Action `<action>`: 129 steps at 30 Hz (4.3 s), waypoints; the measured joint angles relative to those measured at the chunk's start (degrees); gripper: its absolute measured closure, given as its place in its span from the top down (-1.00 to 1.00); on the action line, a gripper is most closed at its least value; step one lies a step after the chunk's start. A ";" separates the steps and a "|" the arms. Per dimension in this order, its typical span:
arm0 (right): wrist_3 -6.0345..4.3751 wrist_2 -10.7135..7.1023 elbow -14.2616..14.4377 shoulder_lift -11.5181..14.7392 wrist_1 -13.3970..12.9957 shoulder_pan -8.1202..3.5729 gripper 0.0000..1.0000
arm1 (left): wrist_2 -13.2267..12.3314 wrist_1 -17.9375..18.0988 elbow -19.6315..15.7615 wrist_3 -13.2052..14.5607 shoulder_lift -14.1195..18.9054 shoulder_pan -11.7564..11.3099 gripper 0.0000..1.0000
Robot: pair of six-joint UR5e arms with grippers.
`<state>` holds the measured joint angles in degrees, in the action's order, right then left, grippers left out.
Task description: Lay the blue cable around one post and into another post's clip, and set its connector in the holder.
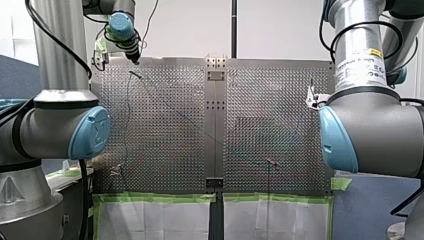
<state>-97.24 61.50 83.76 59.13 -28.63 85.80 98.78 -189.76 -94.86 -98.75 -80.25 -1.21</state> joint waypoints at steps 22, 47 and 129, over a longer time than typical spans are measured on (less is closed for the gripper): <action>0.00 0.00 0.00 0.00 0.00 0.00 1.00 | 1.40 -0.01 0.00 11.17 -0.13 0.22 1.00; 0.00 0.00 0.00 0.00 0.00 0.00 1.00 | 2.00 1.79 -1.80 10.03 0.32 0.79 1.00; 0.00 0.00 -0.01 0.00 0.00 0.00 1.00 | 3.91 2.45 -2.23 9.11 -0.32 -2.04 1.00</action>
<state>-97.24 61.50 83.76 59.13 -28.63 85.79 102.69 -187.30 -97.10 -89.64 -80.57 -3.25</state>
